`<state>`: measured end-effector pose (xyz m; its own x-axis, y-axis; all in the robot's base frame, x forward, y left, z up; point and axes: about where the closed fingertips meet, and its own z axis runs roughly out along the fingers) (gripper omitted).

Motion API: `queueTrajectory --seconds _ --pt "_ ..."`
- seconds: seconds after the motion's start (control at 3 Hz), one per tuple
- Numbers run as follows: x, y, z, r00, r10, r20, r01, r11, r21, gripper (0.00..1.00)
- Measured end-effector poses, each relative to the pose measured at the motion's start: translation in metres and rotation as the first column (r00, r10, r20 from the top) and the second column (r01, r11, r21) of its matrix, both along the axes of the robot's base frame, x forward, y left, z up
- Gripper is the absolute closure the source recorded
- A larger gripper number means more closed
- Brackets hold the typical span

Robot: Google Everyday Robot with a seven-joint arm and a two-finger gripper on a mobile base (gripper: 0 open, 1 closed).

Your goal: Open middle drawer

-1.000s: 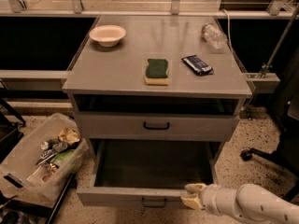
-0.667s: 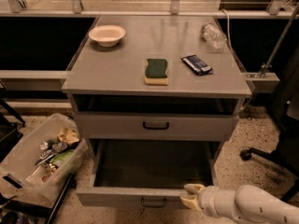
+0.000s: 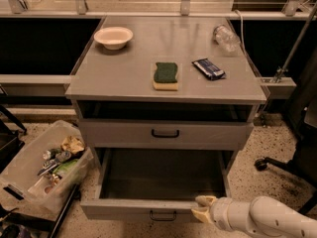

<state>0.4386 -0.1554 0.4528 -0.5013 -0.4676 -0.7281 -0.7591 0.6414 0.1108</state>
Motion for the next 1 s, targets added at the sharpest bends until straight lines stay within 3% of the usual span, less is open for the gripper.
queueTrajectory --seconds 1.0 --pt "0.0000 0.0001 0.0000 1.0000 0.000 0.000 0.000 1.000 0.000 0.12"
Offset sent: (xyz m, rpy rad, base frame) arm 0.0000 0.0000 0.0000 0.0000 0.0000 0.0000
